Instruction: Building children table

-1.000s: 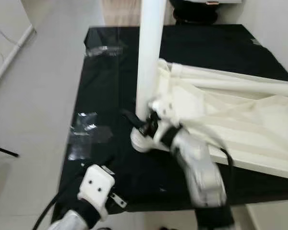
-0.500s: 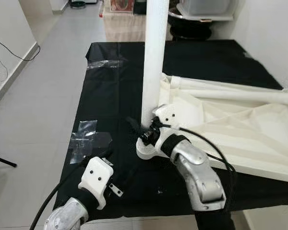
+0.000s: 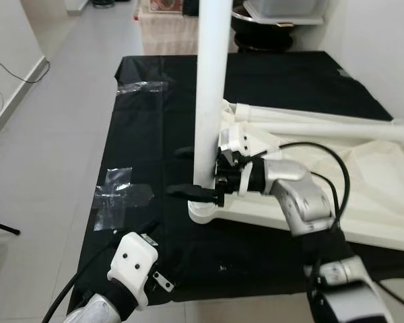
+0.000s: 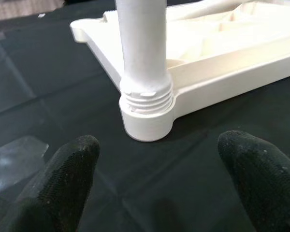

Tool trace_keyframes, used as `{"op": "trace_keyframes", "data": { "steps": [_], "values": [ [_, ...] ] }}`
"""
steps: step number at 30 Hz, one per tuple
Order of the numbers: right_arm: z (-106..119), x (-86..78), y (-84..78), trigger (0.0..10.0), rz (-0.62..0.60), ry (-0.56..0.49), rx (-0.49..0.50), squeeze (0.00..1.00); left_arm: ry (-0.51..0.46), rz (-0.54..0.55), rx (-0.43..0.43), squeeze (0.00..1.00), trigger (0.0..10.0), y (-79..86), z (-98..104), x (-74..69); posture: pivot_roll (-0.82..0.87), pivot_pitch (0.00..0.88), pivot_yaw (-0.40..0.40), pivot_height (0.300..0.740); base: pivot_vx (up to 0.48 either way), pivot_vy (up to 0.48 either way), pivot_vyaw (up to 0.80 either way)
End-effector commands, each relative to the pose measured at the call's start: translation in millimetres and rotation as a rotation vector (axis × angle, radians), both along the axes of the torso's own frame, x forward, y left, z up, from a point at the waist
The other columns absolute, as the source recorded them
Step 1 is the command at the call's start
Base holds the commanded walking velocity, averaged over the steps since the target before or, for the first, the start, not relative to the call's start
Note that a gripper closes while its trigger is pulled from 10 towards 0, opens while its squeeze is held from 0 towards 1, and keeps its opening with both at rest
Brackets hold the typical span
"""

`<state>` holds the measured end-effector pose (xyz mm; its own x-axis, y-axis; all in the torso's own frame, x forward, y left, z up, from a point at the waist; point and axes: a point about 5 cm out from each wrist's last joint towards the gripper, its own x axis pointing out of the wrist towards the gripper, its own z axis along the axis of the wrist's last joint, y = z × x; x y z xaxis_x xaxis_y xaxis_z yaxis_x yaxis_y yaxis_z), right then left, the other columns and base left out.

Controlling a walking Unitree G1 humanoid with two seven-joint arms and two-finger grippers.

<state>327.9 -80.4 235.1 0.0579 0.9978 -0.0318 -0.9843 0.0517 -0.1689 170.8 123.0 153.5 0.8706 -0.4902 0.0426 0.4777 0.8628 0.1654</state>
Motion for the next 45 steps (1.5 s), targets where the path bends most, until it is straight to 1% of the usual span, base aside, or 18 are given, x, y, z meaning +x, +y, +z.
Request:
{"op": "trace_keyframes", "data": {
  "steps": [1,2,4,5,13,18,20,22,24,31,32,35,36,37,39,40,41,45],
  "values": [
    [1,2.8,6.3,10.0,0.074,0.02,-0.013,0.0,0.023,-0.015,0.014,0.0,10.0,-0.3,-1,-5.8,0.12,0.268,-0.032,0.74,0.0,0.0,0.0],
    [4,7.3,5.9,2.5,0.097,0.029,-0.02,0.0,0.027,-0.014,0.015,0.0,10.0,0.1,0,-8.3,0.13,0.277,-0.027,0.74,0.0,0.0,0.0],
    [7,11.5,5.7,2.5,0.12,0.033,-0.029,0.0,0.032,-0.014,0.015,0.0,10.0,0.7,1,-11.1,0.13,0.281,-0.026,0.74,0.0,0.0,0.0],
    [8,13.6,4.3,0.0,0.141,0.038,-0.036,0.0,0.034,-0.017,0.015,0.0,10.0,0.8,2,-12.2,0.14,0.292,-0.024,0.74,0.0,0.0,0.0],
    [12,13.2,-6.2,0.0,0.154,0.006,-0.03,0.0,0.043,-0.022,0.016,0.0,10.0,1.4,3,-12.5,0.12,0.292,-0.029,0.74,0.0,0.0,0.0],
    [-3,-3.6,-13.5,0.0,-0.202,-0.051,0.05,0.0,0.038,-0.029,0.009,0.0,10.0,0.1,2,-8.8,0.08,0.273,-0.056,0.74,0.0,0.0,0.0],
    [-3,-3.6,-13.5,0.0,-0.202,-0.051,0.05,0.0,0.038,-0.029,0.009,0.0,10.0,0.1,2,-8.8,0.08,0.273,-0.056,0.74,0.0,0.0,0.0],
    [-38,-20.2,-7.0,0.0,-0.763,-0.015,0.012,0.0,0.035,-0.029,0.004,0.0,10.0,2.6,1,-3.3,0.02,0.251,-0.043,0.74,0.0,0.0,0.0],
    [-60,-53.3,1.7,0.0,-1.043,0.024,0.002,0.0,0.029,-0.034,-0.002,0.0,10.0,3.4,0,5.8,0.01,0.239,-0.027,0.74,0.0,0.0,0.0],
    [-61,-37.0,31.4,0.0,-0.945,0.042,0.068,0.0,0.021,-0.039,0.002,0.0,10.0,1.7,-5,20.0,0.01,0.15,-0.024,0.74,0.0,0.0,0.0],
    [-55,-31.2,33.2,10.0,-0.922,0.027,0.08,0.0,0.016,-0.036,0.003,0.0,10.0,0.9,-6,24.2,0.01,0.14,-0.036,0.74,0.0,0.0,0.0],
    [-48,-31.3,38.5,10.0,-0.765,0.051,0.106,0.0,0.003,-0.014,0.003,0.0,10.0,1.6,-5,25.9,0.02,0.134,-0.039,0.74,0.0,0.0,0.0],
    [-45,-32.6,39.2,10.0,-0.67,0.059,0.121,0.18,0.001,-0.009,0.003,0.0,10.0,1.9,-5,26.2,0.02,0.134,-0.039,0.74,0.0,0.0,0.0],
    [-45,-32.6,39.2,10.0,-0.67,0.059,0.121,0.18,0.001,-0.009,0.003,0.0,10.0,1.9,-5,26.2,0.02,0.134,-0.039,0.74,0.0,0.0,0.0],
    [-36,-41.5,37.4,10.0,-0.519,0.053,0.126,1.0,0.0,-0.009,0.001,0.0,10.0,1.6,-5,26.6,0.03,0.141,-0.044,0.74,0.0,0.0,0.0],
    [-36,-41.5,37.4,10.0,-0.519,0.053,0.126,1.0,0.0,-0.009,0.001,0.0,10.0,1.6,-5,26.6,0.03,0.141,-0.044,0.74,0.0,0.0,0.0],
    [-31,-44.8,28.0,10.0,-0.316,0.003,0.068,1.0,0.001,-0.017,0.0,0.0,10.0,0.8,-5,24.8,0.04,0.153,-0.045,0.74,0.0,0.0,0.0],
    [-26,-24.7,12.2,10.0,-0.224,-0.033,0.01,1.0,0.003,-0.029,0.0,0.0,10.0,-0.5,-3,19.5,0.07,0.189,-0.05,0.74,0.0,0.0,0.0]
  ]
}}
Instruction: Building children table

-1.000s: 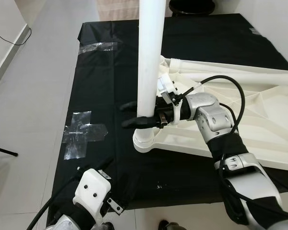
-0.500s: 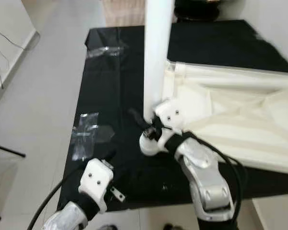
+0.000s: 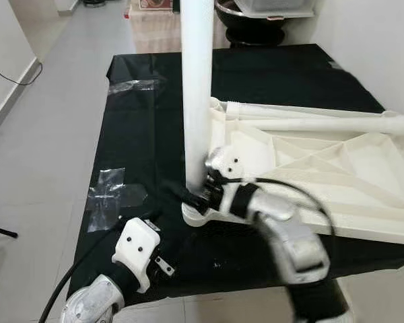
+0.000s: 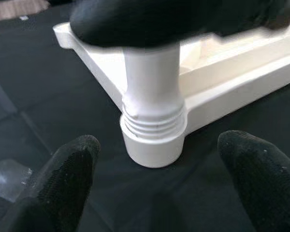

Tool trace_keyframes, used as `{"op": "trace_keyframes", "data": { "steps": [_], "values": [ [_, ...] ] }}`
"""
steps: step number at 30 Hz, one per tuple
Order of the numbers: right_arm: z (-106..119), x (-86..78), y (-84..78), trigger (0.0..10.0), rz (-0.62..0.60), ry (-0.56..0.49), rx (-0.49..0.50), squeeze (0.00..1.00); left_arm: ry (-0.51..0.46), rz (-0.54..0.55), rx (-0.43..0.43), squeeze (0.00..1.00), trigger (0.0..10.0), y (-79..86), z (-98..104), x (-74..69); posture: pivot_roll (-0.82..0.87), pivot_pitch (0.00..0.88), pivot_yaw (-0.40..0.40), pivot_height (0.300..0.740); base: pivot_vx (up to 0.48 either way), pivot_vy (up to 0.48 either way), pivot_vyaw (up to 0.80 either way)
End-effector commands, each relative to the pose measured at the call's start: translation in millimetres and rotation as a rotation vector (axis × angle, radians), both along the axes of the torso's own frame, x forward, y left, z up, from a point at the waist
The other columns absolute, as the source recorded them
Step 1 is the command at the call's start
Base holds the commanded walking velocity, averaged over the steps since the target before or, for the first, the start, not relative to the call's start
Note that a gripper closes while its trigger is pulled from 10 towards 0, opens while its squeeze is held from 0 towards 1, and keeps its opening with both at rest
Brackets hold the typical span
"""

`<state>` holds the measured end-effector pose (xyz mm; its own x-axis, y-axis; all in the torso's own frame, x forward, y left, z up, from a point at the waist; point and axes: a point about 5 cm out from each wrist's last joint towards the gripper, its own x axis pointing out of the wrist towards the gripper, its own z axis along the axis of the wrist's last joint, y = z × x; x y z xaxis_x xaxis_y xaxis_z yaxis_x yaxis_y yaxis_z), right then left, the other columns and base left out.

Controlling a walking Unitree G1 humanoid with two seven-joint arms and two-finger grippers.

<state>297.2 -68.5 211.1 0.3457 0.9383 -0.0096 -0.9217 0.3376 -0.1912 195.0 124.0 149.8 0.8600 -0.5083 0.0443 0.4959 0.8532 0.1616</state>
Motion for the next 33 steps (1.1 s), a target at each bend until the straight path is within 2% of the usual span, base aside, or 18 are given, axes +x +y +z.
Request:
{"op": "trace_keyframes", "data": {
  "steps": [1,2,3,5,6,8,13,14,15,16,20,23,27,29,30,31,32,33],
  "values": [
    [-2,6.0,0.3,10.0,0.07,-0.006,-0.009,1.0,0.002,-0.008,0.004,0.0,10.0,-1.4,0,-4.7,0.07,0.189,-0.05,0.74,0.0,0.0,0.0],
    [-1,11.2,-2.4,10.0,0.086,-0.023,-0.026,1.0,0.004,-0.011,0.003,0.0,10.0,-1.8,1,-6.3,0.07,0.189,-0.05,0.74,0.0,0.0,0.0],
    [3,18.7,-5.0,10.0,0.113,-0.02,-0.029,0.43,0.007,-0.013,0.005,0.0,10.0,-2.0,1,-8.6,0.08,0.203,-0.05,0.74,0.0,0.0,0.0],
    [3,18.7,-5.0,10.0,0.113,-0.02,-0.029,0.43,0.007,-0.013,0.005,0.0,10.0,-2.0,1,-8.6,0.08,0.203,-0.05,0.74,0.0,0.0,0.0],
    [10,29.5,-6.0,10.0,0.183,-0.003,-0.03,0.0,0.015,-0.016,0.009,0.0,10.0,-1.8,2,-15.1,0.11,0.236,-0.043,0.74,0.0,0.0,0.0],
    [15,34.1,-5.0,10.0,0.281,0.02,-0.053,0.0,0.024,-0.019,0.014,0.0,10.0,-1.3,3,-22.8,0.13,0.247,-0.04,0.74,0.0,0.0,0.0],
    [17,34.9,-4.5,10.0,0.341,0.041,-0.065,0.0,0.029,-0.02,0.017,0.0,10.0,-1.0,3,-26.3,0.14,0.255,-0.037,0.74,0.0,0.0,0.0],
    [18,35.3,-4.9,10.0,0.384,0.057,-0.071,0.0,0.033,-0.021,0.017,0.0,10.0,-0.8,3,-28.4,0.14,0.261,-0.039,0.74,0.0,0.0,0.0],
    [18,37.0,-4.9,4.7,0.414,0.073,-0.079,0.0,0.037,-0.024,0.018,0.0,10.0,-0.8,4,-30.3,0.15,0.264,-0.038,0.74,0.0,0.0,0.0],
    [18,38.8,-4.5,0.0,0.43,0.083,-0.083,0.0,0.041,-0.026,0.017,0.0,10.0,-0.8,4,-32.1,0.15,0.268,-0.039,0.74,0.0,0.0,0.0],
    [18,40.8,-4.2,0.0,0.454,0.086,-0.086,0.0,0.044,-0.028,0.018,0.0,10.0,-1.1,4,-34.0,0.14,0.267,-0.042,0.74,0.0,0.0,0.0],
    [16,37.4,-6.5,0.0,0.419,0.04,-0.07,0.0,0.045,-0.027,0.017,0.0,10.0,-2.2,3,-33.3,0.13,0.263,-0.048,0.74,0.0,0.0,0.0],
    [7,29.0,-13.3,0.0,0.23,-0.011,-0.012,0.0,0.045,-0.029,0.014,0.0,10.0,-3.1,3,-31.5,0.11,0.256,-0.05,0.74,0.0,0.0,0.0],
    [7,29.0,-13.3,0.0,0.23,-0.011,-0.012,0.0,0.045,-0.029,0.014,0.0,10.0,-3.1,3,-31.5,0.11,0.256,-0.05,0.74,0.0,0.0,0.0],
    [-2,17.9,-13.1,0.0,0.132,0.021,0.031,0.0,0.044,-0.031,0.012,0.0,10.0,-2.8,3,-29.7,0.08,0.244,-0.048,0.74,0.0,0.0,0.0],
    [-2,17.9,-13.1,0.0,0.132,0.021,0.031,0.0,0.044,-0.031,0.012,0.0,10.0,-2.8,3,-29.7,0.08,0.244,-0.048,0.74,0.0,0.0,0.0],
    [-11,3.2,-10.0,0.0,0.022,0.033,0.079,0.0,0.043,-0.033,0.011,0.0,10.0,-2.0,3,-27.4,0.07,0.236,-0.043,0.74,0.0,0.0,0.0],
    [-11,3.2,-10.0,0.0,0.022,0.033,0.079,0.0,0.043,-0.033,0.011,0.0,10.0,-2.0,3,-27.4,0.07,0.236,-0.043,0.74,0.0,0.0,0.0]
  ]
}}
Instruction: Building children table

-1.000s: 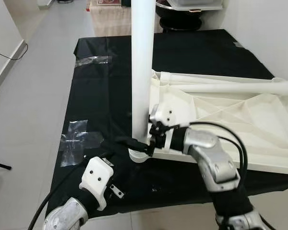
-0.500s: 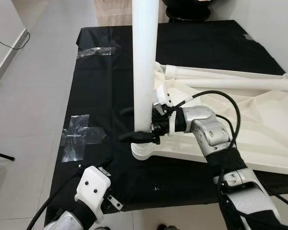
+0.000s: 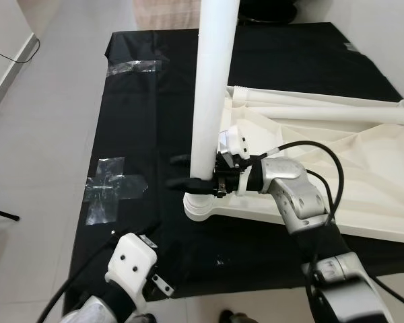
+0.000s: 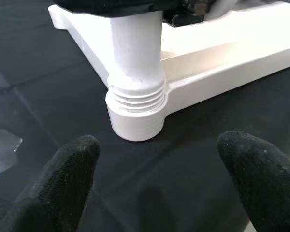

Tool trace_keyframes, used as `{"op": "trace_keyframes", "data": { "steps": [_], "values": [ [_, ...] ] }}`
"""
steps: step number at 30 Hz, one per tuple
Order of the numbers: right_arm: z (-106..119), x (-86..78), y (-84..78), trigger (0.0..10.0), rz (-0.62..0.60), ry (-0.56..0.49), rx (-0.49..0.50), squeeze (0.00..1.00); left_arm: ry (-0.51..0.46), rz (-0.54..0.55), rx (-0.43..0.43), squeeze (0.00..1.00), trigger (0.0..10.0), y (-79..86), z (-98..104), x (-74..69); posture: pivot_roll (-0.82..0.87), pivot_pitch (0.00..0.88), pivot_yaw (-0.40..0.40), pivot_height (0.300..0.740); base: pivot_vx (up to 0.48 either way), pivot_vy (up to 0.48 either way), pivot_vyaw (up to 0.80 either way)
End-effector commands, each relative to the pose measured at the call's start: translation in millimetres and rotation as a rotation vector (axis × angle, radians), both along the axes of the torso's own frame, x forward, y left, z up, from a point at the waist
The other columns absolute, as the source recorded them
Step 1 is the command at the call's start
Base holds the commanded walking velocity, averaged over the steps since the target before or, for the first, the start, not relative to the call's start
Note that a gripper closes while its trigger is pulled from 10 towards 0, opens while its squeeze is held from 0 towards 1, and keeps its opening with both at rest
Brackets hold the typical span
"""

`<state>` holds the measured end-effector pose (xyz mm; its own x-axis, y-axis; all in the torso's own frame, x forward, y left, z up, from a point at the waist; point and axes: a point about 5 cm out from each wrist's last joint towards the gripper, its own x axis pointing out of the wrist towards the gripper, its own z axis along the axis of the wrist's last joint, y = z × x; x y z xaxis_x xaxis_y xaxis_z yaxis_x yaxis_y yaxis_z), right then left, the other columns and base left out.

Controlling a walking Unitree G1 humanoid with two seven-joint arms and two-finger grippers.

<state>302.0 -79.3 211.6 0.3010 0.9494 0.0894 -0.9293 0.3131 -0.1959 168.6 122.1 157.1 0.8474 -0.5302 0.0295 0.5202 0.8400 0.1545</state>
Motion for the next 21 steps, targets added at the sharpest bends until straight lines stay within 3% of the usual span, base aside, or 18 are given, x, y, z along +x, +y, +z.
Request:
{"op": "trace_keyframes", "data": {
  "steps": [1,2,4,5,6,7,8,10,11,12,13,14,15,16,17,18,20,21],
  "values": [
    [-12,-1.6,0.8,0.0,-0.021,0.071,-0.014,0.0,0.026,-0.007,0.009,0.0,10.0,-0.2,-5,-0.9,0.07,0.236,-0.043,0.74,0.0,0.0,0.0],
    [-34,-18.3,-7.6,0.0,-0.604,0.124,-0.063,0.0,0.022,-0.009,0.009,0.0,10.0,2.7,-7,7.1,0.01,0.198,-0.031,0.74,0.0,0.0,0.0],
    [-34,-18.3,-7.6,0.0,-0.604,0.124,-0.063,0.0,0.022,-0.009,0.009,0.0,10.0,2.7,-7,7.1,0.01,0.198,-0.031,0.74,0.0,0.0,0.0],
    [-38,-23.8,-20.8,0.0,-0.896,0.093,-0.1,0.0,0.019,-0.008,0.009,0.0,10.0,4.0,-8,11.9,0.01,0.182,-0.028,0.74,0.0,0.0,0.0],
    [-40,-27.3,-17.2,0.0,-0.974,0.047,-0.142,0.0,0.016,-0.009,0.009,0.0,10.0,4.8,-9,16.8,0.0,0.167,-0.019,0.74,0.0,0.0,0.0],
    [-40,-27.3,-17.2,0.0,-0.974,0.047,-0.142,0.0,0.016,-0.009,0.009,0.0,10.0,4.8,-9,16.8,0.0,0.167,-0.019,0.74,0.0,0.0,0.0],
    [-45,-20.8,-2.6,0.0,-0.934,0.055,-0.129,0.0,0.013,-0.011,0.009,0.0,10.0,4.6,-11,23.4,0.01,0.141,-0.022,0.74,0.0,0.0,0.0],
    [-45,-15.0,2.1,0.0,-0.906,0.061,-0.12,0.0,0.012,-0.01,0.01,0.0,10.0,4.6,-11,25.6,0.02,0.132,-0.026,0.74,0.0,0.0,0.0],
    [-45,-10.2,4.4,4.8,-0.88,0.069,-0.119,0.0,0.009,-0.006,0.011,0.0,10.0,5.0,-11,27.0,0.02,0.128,-0.029,0.74,0.0,0.0,0.0],
    [-44,-9.8,5.9,4.8,-0.87,0.073,-0.122,0.0,0.007,-0.004,0.013,0.0,10.0,5.3,-11,27.8,0.02,0.128,-0.029,0.74,0.0,0.0,0.0],
    [-39,-8.1,6.6,10.0,-0.849,0.066,-0.088,0.0,0.005,0.0,0.013,0.0,10.0,5.6,-11,28.4,0.02,0.128,-0.03,0.74,0.0,0.0,0.0],
    [-39,-8.1,6.6,10.0,-0.849,0.066,-0.088,0.0,0.005,0.0,0.013,0.0,10.0,5.6,-11,28.4,0.02,0.128,-0.03,0.74,0.0,0.0,0.0],
    [-36,-7.6,11.6,10.0,-0.752,0.083,-0.049,0.2,0.003,0.003,0.012,0.0,10.0,5.9,-11,28.6,0.02,0.129,-0.031,0.74,0.0,0.0,0.0],
    [-36,-7.6,11.6,10.0,-0.752,0.083,-0.049,0.2,0.003,0.003,0.012,0.0,10.0,5.9,-11,28.6,0.02,0.129,-0.031,0.74,0.0,0.0,0.0],
    [-30,-7.8,14.3,10.0,-0.65,0.102,0.006,0.98,0.001,0.006,0.011,0.0,10.0,5.8,-10,28.7,0.03,0.134,-0.031,0.74,0.0,0.0,0.0],
    [-25,-8.4,16.0,10.0,-0.579,0.112,0.042,0.98,-0.001,0.007,0.011,0.0,10.0,5.7,-10,28.7,0.03,0.136,-0.031,0.74,0.0,0.0,0.0],
    [-25,-8.4,16.0,10.0,-0.579,0.112,0.042,0.98,-0.001,0.007,0.011,0.0,10.0,5.7,-10,28.7,0.03,0.136,-0.031,0.74,0.0,0.0,0.0],
    [-10,-10.7,17.3,10.0,-0.318,0.128,0.083,1.0,-0.002,0.006,0.009,0.0,10.0,5.4,-10,28.3,0.04,0.144,-0.03,0.74,0.0,0.0,0.0]
  ]
}}
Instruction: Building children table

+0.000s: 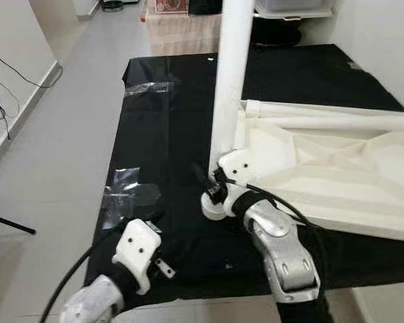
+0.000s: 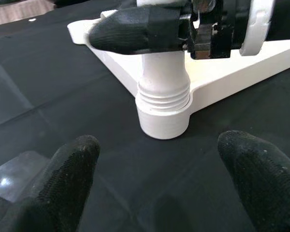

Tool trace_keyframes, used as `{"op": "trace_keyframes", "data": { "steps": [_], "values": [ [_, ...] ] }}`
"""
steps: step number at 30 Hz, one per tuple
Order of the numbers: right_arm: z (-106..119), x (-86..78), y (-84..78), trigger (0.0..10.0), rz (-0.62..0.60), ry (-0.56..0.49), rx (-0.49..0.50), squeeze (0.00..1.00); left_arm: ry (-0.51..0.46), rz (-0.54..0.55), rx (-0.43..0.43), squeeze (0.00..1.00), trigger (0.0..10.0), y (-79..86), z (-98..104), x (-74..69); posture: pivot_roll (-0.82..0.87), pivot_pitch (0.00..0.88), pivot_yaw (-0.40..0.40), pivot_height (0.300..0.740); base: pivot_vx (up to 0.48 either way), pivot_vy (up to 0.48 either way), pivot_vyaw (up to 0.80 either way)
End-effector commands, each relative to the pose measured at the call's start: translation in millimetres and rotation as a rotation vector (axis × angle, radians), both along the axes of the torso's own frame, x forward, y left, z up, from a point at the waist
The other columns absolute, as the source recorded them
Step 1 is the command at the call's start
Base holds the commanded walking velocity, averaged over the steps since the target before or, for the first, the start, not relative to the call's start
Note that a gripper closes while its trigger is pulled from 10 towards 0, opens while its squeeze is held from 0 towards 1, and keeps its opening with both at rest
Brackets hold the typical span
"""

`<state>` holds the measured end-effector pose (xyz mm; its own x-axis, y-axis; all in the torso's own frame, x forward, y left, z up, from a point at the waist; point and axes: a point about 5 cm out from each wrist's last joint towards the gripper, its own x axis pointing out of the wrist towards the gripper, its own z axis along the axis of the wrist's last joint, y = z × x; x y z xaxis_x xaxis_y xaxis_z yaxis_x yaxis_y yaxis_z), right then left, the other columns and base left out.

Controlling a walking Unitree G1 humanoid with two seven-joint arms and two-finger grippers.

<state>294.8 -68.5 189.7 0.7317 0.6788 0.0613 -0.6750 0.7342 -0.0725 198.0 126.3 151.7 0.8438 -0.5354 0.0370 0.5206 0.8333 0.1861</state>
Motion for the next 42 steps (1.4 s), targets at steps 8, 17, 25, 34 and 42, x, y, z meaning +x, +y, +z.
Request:
{"op": "trace_keyframes", "data": {
  "steps": [8,17,25,34,42],
  "values": [
    [21,14.0,-15.5,10.0,0.615,-0.047,-0.176,0.0,0.024,-0.003,-0.02,0.0,10.0,-1.8,-2,-8.1,0.08,0.192,-0.038,0.74,0.0,0.0,0.0],
    [42,48.6,-16.3,10.0,0.729,-0.017,-0.199,0.0,0.046,-0.012,-0.016,0.0,10.0,-3.8,2,-26.0,0.13,0.257,-0.029,0.74,0.0,0.0,0.0],
    [54,51.8,-15.8,0.0,0.875,-0.004,-0.159,0.0,0.06,-0.013,-0.014,0.0,10.0,-3.7,4,-35.0,0.14,0.281,-0.019,0.74,0.0,0.0,0.0],
    [32,27.1,-30.4,0.0,0.701,-0.034,-0.148,0.0,0.069,-0.023,-0.023,0.0,10.0,-4.9,1,-30.3,0.06,0.243,-0.057,0.74,0.0,0.0,0.0],
    [-28,-25.7,-20.0,0.0,-0.34,0.105,-0.147,0.0,0.062,-0.017,-0.031,0.0,10.0,-0.8,-1,-21.4,0.01,0.212,-0.041,0.74,0.0,0.0,0.0]
  ]
}}
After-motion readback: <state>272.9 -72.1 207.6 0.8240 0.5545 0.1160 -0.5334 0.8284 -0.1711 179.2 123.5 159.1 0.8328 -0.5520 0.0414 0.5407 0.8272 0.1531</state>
